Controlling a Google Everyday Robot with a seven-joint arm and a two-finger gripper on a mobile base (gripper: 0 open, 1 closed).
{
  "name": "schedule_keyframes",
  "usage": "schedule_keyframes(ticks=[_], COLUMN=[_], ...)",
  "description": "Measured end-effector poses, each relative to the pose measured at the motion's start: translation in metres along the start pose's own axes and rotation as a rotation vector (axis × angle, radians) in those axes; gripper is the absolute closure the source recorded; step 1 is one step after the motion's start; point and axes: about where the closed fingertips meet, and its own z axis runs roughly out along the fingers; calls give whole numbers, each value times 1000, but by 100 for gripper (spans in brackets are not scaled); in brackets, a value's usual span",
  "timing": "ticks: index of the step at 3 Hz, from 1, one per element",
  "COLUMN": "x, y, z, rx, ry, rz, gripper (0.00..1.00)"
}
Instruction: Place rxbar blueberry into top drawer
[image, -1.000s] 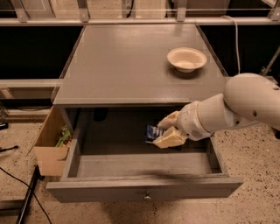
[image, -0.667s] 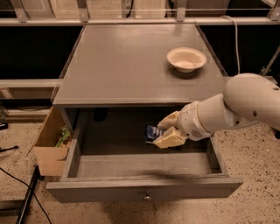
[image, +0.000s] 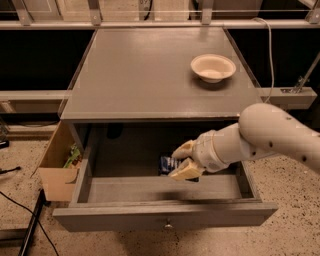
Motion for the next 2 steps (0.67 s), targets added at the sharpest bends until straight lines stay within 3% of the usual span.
schedule_keyframes(ticks=[2], x=[18], y=[1], z=[47], rx=[-9], ry=[-4], rz=[-49], gripper=[100])
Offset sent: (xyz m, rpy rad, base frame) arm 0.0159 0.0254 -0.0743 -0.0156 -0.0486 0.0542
